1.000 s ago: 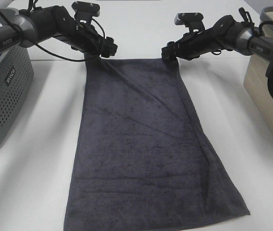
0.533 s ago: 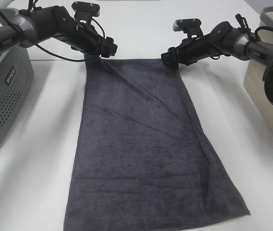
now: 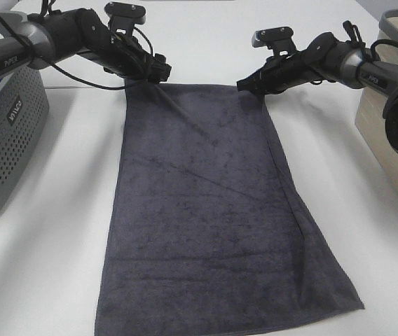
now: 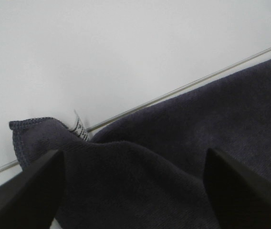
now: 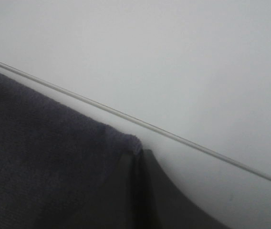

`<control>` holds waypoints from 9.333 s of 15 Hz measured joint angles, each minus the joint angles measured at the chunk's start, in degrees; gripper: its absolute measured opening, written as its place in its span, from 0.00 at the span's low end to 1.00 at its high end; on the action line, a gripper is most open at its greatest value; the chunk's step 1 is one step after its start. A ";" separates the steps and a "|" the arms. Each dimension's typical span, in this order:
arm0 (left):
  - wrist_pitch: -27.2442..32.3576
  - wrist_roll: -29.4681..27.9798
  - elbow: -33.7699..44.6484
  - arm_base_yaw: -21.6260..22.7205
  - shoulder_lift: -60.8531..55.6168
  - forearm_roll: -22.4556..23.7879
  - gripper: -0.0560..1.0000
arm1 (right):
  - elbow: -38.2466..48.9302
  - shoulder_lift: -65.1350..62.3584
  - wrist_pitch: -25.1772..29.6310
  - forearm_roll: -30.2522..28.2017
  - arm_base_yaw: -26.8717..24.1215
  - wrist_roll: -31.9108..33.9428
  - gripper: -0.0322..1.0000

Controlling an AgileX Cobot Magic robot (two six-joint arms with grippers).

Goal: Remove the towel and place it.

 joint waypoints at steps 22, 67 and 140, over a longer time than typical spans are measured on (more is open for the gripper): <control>1.32 0.00 0.00 0.00 0.06 0.46 0.76 | 0.00 -6.76 10.03 -16.39 -1.38 5.33 0.62; 41.65 -16.90 29.51 6.42 -49.27 19.54 0.79 | 73.63 -80.21 30.31 -43.14 6.30 40.51 0.68; 40.51 -10.49 29.56 6.42 -49.27 9.68 0.79 | 100.78 -85.43 18.39 -31.05 8.77 51.68 0.74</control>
